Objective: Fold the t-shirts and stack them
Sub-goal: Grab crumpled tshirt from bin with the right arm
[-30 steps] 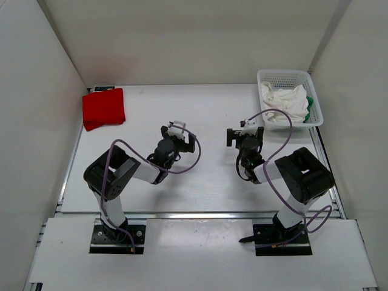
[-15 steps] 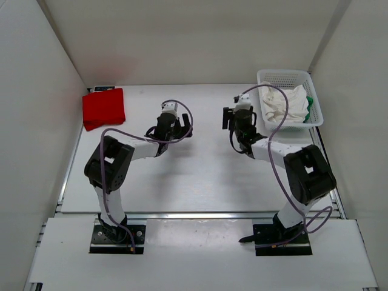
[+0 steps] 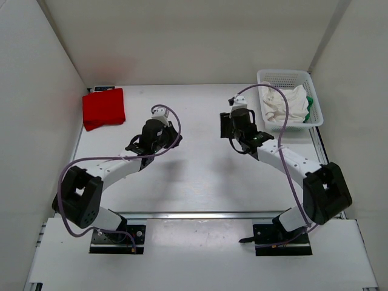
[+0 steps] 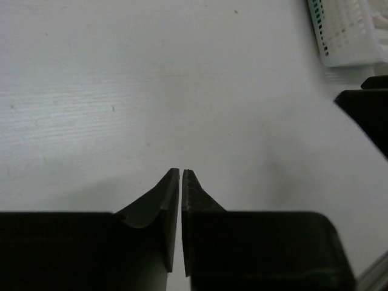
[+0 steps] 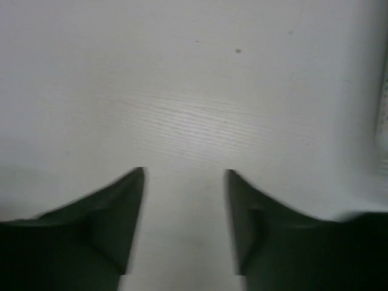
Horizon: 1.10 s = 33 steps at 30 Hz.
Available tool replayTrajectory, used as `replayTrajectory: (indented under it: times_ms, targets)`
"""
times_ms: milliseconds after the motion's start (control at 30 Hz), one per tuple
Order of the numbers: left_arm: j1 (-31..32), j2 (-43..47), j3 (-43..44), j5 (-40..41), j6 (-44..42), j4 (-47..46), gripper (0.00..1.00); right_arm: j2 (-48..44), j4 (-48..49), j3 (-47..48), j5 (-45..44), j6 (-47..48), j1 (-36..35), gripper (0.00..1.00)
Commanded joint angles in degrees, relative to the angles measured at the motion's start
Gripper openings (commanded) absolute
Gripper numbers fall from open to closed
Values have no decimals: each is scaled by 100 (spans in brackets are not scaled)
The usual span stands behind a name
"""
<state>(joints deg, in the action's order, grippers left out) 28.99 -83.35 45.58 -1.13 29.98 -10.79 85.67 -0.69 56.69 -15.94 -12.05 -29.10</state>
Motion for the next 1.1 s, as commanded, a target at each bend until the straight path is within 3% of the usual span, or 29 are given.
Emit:
replayTrajectory:
  times_ms: [0,33,67,100,133,200,300,333,400,433,867,1067]
  targets:
    - [10,319,126,-107,-27,945,15,-639,-115,184,275,-32,367,42]
    - [-25,363,213,-220,-27,1016,12,-587,-420,246,189,-199,509,14]
    - [-43,416,223,-248,-44,1182,10,-517,-806,568,232,-427,833,7]
    - [-95,477,206,-317,-1,1297,14,-325,-975,937,397,-499,1228,4]
    - [-70,547,171,-388,-18,1281,19,-140,-1325,1123,765,-474,1397,6]
    - [-70,732,48,-634,-62,1132,43,185,-1758,1599,848,-499,1793,9]
    - [45,794,-6,-758,-211,1219,64,442,-1866,2030,873,-500,2451,31]
    - [54,794,29,-766,-220,1298,66,468,-1786,2013,1022,-474,2549,42]
    - [106,864,12,-898,-247,1404,67,538,-1305,1943,1540,-429,2900,46]
    - [124,899,-118,-924,-255,1378,69,591,-1198,1943,1681,-421,3093,53]
    - [-192,1524,-832,-977,-150,1131,68,2191,-1636,3287,2227,-464,3727,45]
    - [-219,1383,-867,-1065,-89,920,66,2402,-1469,3234,2315,-500,3824,47]
